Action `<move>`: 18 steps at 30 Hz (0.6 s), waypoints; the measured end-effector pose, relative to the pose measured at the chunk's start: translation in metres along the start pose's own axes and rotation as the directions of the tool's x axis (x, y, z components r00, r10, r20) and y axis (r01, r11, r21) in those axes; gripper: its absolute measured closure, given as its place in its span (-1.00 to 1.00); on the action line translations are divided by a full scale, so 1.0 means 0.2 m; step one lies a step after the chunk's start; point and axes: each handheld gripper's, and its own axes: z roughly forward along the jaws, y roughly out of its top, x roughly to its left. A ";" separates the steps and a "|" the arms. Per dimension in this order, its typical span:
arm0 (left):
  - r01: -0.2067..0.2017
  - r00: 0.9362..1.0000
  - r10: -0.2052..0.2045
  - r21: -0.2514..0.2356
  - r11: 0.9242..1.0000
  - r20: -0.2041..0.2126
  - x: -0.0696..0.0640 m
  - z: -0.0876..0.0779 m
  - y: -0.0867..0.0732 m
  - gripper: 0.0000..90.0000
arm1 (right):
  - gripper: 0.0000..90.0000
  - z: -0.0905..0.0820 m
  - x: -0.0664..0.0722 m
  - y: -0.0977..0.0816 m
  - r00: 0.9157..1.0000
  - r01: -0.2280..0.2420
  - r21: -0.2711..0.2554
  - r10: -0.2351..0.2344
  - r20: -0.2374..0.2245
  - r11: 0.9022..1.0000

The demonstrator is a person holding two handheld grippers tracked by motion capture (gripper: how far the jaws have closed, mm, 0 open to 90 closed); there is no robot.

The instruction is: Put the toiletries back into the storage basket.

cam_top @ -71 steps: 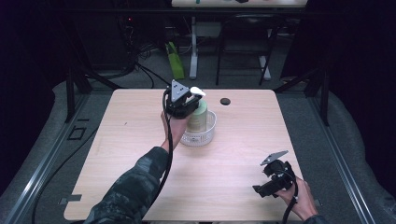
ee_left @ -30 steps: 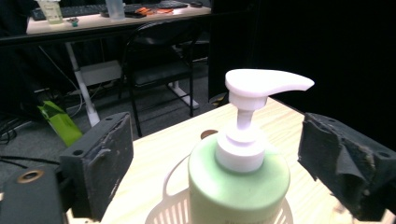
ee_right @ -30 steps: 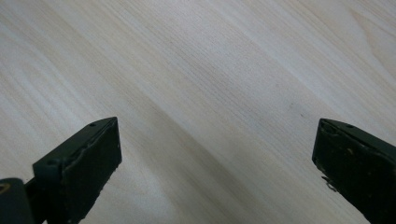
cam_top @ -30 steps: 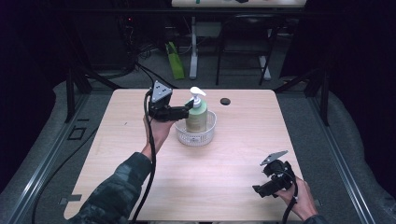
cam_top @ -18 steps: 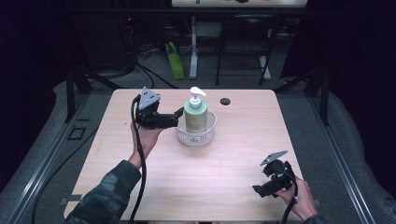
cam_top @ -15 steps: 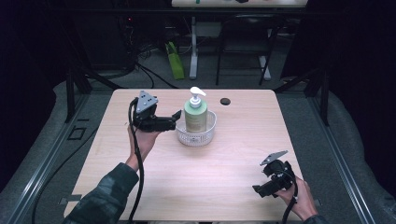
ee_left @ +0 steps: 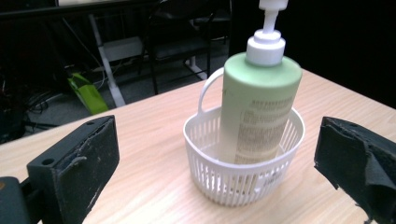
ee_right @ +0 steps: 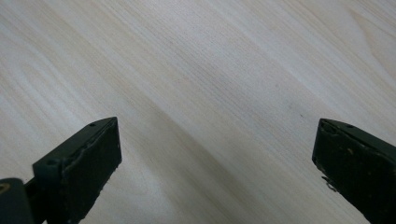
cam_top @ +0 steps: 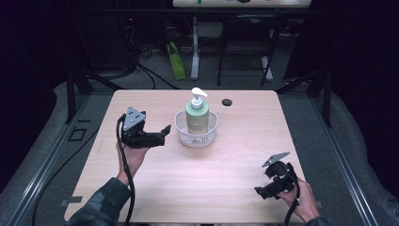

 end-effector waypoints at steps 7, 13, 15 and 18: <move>0.014 1.000 -0.014 0.027 1.000 -0.004 0.02 -0.05 -0.06 -1.00 | -0.98 0.00 0.00 0.00 1.000 0.003 0.005 -0.003 0.002 1.000; 0.030 0.999 -0.029 0.052 0.998 -0.023 0.03 -0.08 -0.13 -1.00 | -0.98 0.01 0.00 0.00 1.000 0.009 0.009 -0.009 0.002 1.000; 0.048 0.999 -0.046 0.061 0.997 -0.027 0.04 -0.09 -0.16 -1.00 | -0.98 0.01 0.00 0.00 1.000 0.004 0.011 -0.004 -0.004 1.000; 0.076 0.997 -0.074 0.084 0.994 -0.031 0.06 -0.09 -0.21 -1.00 | -0.98 0.01 0.00 0.00 1.000 -0.002 0.009 0.002 -0.009 1.000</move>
